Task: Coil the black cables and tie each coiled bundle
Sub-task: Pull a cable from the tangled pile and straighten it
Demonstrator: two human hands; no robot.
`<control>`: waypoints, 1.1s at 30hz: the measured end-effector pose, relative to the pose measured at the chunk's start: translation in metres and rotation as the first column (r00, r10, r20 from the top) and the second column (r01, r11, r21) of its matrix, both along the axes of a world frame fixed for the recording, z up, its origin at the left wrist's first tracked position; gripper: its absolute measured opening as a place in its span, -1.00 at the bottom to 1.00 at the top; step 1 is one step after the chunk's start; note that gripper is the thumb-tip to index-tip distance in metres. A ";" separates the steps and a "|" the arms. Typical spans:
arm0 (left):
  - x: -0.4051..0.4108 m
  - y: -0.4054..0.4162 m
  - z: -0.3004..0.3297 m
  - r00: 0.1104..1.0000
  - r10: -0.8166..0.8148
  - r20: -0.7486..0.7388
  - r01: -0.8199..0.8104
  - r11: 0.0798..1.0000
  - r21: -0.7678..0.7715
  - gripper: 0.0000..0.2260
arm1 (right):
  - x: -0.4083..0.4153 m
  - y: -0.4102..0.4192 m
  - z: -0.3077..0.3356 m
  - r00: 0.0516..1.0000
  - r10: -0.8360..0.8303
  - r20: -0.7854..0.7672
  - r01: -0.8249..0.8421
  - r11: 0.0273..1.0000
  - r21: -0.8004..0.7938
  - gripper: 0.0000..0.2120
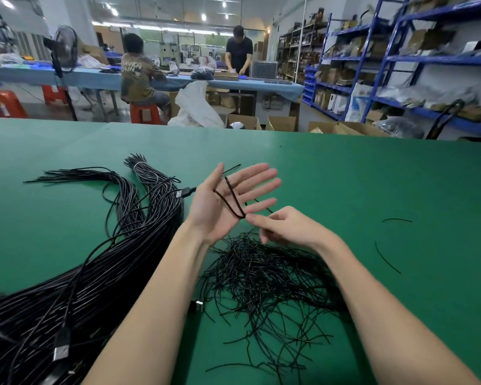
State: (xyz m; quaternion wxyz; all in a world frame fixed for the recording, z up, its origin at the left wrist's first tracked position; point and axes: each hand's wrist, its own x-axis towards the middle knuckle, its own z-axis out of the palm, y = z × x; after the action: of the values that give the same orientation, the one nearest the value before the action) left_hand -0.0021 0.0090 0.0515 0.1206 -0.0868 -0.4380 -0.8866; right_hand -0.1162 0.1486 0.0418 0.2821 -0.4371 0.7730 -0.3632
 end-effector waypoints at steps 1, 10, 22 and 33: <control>0.001 0.001 0.001 0.999 -0.043 0.022 0.044 0.998 -0.042 -0.35 | -0.005 0.001 0.005 0.995 0.008 -0.095 -0.003 0.999 0.054 -0.34; -0.004 0.017 0.006 0.926 -0.068 0.370 0.252 0.844 -0.474 -0.25 | -0.031 -0.021 0.080 0.616 0.271 -0.740 0.059 0.921 0.386 -0.89; -0.013 0.009 -0.001 0.924 0.257 0.284 -0.209 0.959 -0.190 -0.33 | 0.001 -0.017 0.071 0.989 -0.021 -0.146 0.012 0.998 -0.065 -0.78; 0.002 -0.003 0.004 1.000 0.007 -0.012 -0.005 0.989 0.145 -0.27 | -0.010 0.016 0.008 0.999 0.025 0.026 -0.025 1.000 -0.005 -0.52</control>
State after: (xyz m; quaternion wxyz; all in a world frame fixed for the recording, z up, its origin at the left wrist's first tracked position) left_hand 0.0001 0.0059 0.0555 0.1319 -0.0822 -0.3719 -0.9152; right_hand -0.1265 0.1645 0.0495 0.2956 -0.4428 0.7628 -0.3671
